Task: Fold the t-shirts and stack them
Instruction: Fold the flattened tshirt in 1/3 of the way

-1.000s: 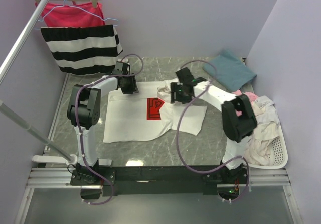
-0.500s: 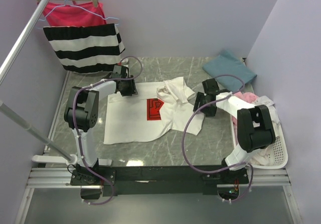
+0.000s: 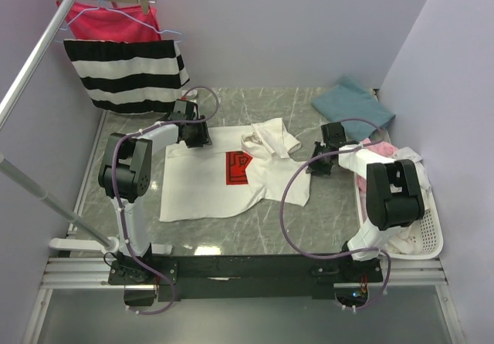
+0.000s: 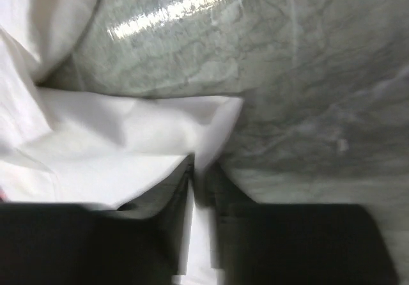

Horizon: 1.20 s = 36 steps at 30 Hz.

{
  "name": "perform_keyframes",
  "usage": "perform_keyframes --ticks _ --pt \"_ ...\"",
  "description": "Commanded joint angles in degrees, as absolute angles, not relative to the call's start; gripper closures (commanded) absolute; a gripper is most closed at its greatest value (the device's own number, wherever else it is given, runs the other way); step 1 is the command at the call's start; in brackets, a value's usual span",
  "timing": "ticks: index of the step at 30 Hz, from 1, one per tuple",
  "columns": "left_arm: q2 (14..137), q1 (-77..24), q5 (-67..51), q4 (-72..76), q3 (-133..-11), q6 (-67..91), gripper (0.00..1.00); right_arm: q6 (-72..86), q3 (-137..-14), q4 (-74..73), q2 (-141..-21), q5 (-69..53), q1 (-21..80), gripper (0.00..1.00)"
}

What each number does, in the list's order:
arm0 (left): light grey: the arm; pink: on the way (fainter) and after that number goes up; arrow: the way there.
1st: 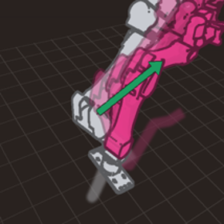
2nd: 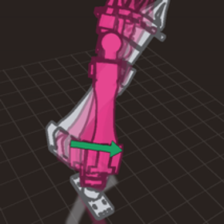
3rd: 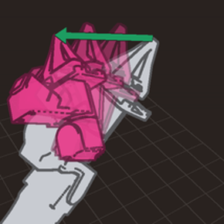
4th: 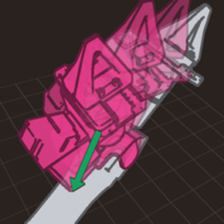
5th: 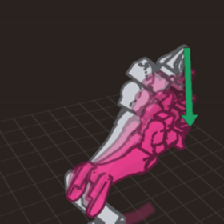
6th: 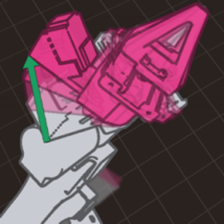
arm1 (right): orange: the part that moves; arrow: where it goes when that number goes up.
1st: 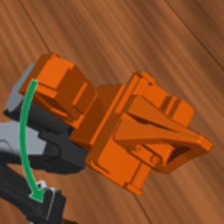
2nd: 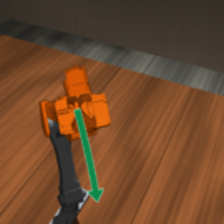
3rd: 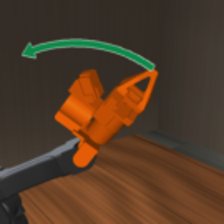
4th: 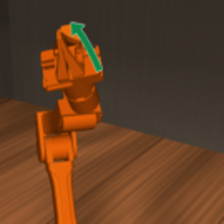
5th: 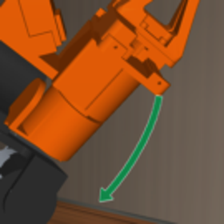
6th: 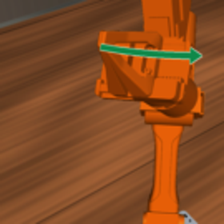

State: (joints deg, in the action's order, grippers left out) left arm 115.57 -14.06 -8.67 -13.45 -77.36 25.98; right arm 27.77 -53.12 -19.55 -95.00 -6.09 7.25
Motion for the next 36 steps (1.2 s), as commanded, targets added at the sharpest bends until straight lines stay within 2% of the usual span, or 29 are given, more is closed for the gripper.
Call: perform_keyframes --ticks 1,2,8,12,15,20,25,32,33,34,35,36 --pt "115.7 -13.6 -7.5 -16.2 -76.7 25.0 0.54 27.7 -52.2 -14.6 -94.5 -11.3 6.0 0.95" --pt "115.9 -13.6 -7.6 -16.3 -76.8 25.0 0.54 27.8 -51.3 -14.4 -93.3 -11.5 6.0 1.0" --pt "116.5 -13.4 -8.0 -16.3 -77.6 25.0 0.54 32.1 -42.7 -20.2 -74.9 -5.5 8.2 1.0" --pt "116.5 -13.3 -7.7 -16.0 -77.3 25.0 0.54 39.9 -40.5 -34.2 -58.1 1.8 13.1 1.0" --pt "117.1 -13.3 -7.1 -16.3 -77.4 25.0 0.54 46.9 -41.0 -43.6 -51.3 6.1 19.4 1.0" --pt "117.6 -13.4 -8.2 -15.5 -77.2 25.6 0.55 56.7 -41.8 -54.3 -47.2 6.7 29.1 1.0" --pt "117.4 -13.5 -9.1 -15.0 -77.4 25.8 0.55 72.7 -43.9 -68.5 -40.7 11.6 43.0 1.0" --pt "117.6 -14.1 -9.8 -15.3 -78.0 25.8 0.54 91.7 -38.1 -78.7 -31.2 14.1 55.3 1.0" --pt "117.7 -14.1 -9.9 -15.5 -78.0 25.7 0.54 92.5 -38.3 -79.5 -31.2 15.7 55.3 0.96" --pt "117.9 -14.3 -9.8 -15.7 -78.0 25.5 0.54 92.5 -38.9 -79.1 -31.2 17.4 55.3 0.83" --pt "117.9 -14.3 -9.8 -15.9 -78.1 25.4 0.54 91.6 -39.8 -77.4 -31.5 20.3 55.3 0.57" --pt "117.9 -14.4 -9.5 -16.1 -78.1 25.3 0.54 89.4 -40.3 -72.9 -31.9 21.6 55.3 0.46"
